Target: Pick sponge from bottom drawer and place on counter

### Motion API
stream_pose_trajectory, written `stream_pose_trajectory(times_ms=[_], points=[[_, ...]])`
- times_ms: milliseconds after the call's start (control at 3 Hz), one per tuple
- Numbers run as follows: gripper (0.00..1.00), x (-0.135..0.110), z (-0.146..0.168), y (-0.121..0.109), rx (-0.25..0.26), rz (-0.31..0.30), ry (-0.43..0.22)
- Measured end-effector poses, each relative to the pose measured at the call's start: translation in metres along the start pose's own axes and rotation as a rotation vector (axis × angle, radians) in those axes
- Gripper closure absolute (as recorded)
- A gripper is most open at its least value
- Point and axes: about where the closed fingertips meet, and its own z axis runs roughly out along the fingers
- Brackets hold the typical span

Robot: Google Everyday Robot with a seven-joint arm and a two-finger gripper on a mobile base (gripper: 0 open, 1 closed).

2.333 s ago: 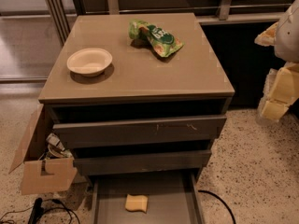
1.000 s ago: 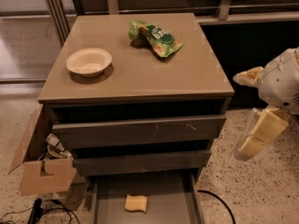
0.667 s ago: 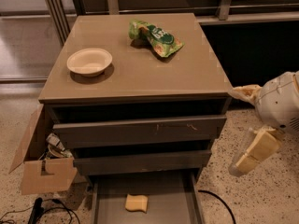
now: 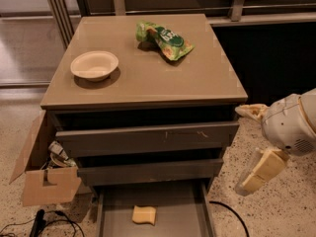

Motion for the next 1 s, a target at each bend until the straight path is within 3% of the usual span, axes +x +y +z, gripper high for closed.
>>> stream_pose_trajectory(times_ms=[333, 1000], points=[[0.0, 0.001, 0.009, 0.001, -0.011, 0.015, 0.006], [0.0, 0.048, 0.101, 0.017, -0.099, 0.17, -0.011]])
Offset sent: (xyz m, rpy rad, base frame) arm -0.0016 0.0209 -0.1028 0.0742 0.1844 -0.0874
